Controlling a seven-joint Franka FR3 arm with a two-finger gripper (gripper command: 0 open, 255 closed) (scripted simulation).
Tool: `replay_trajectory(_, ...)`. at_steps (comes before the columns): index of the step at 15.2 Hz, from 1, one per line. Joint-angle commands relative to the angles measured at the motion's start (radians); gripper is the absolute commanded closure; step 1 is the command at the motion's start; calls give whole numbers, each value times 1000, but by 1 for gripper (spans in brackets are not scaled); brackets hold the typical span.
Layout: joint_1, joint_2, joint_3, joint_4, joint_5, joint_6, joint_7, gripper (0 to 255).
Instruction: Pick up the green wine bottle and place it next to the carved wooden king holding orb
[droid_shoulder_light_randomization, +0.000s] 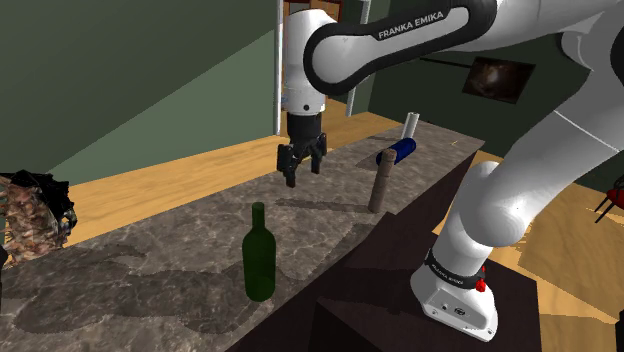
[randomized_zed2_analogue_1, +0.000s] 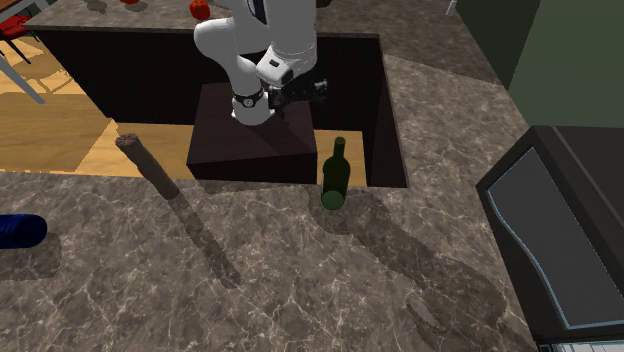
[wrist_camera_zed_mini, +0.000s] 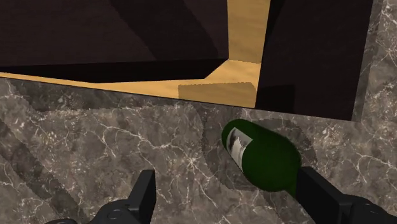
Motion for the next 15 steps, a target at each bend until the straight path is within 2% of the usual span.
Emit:
replay_trajectory(1, 8, 56, 36, 32, -9, 41, 47, 0)
replay_trajectory(9, 34, 327, 144, 211, -135, 168, 240, 0)
replay_trajectory(15, 37, 361, 146, 163, -149, 248, 250, 0)
